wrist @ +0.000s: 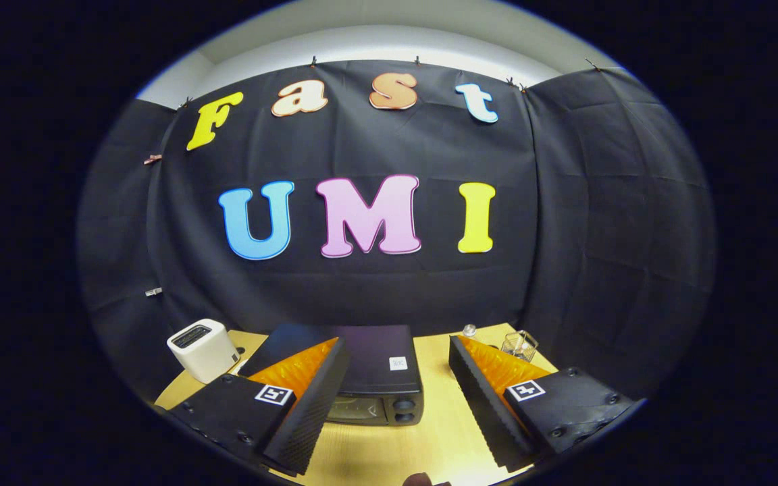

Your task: Open the toaster oven, put the food inside, and close the toaster oven door.

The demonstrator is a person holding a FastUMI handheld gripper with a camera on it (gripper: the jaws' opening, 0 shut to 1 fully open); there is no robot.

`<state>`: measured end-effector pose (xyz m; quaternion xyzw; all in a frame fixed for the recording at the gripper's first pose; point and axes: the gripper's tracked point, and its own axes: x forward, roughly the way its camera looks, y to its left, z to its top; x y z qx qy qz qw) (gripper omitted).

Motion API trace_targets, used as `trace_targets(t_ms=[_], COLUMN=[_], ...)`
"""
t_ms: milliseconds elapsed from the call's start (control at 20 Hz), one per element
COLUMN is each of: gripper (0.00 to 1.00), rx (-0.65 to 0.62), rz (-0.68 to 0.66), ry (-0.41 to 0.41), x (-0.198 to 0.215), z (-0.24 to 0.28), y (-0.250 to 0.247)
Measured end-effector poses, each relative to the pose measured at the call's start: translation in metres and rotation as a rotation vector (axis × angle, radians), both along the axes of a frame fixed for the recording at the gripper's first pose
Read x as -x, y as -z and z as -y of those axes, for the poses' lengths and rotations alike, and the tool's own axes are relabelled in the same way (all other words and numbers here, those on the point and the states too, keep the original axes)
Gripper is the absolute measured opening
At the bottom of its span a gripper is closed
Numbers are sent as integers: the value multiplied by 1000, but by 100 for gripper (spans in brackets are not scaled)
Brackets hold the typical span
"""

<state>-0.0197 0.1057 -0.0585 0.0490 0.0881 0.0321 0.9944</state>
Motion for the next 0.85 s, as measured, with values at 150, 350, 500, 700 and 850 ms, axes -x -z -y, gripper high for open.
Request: trace_targets(t_ms=[150, 350, 500, 700, 850], gripper=[99, 99, 99, 99, 99], rx=[20, 15, 10, 10, 21], rz=[45, 80, 75, 86, 66], ry=[2, -11, -25, -32, -41], x=[3, 9, 8, 2, -2], z=[25, 55, 77, 105, 121], y=[-21, -36, -39, -38, -29])
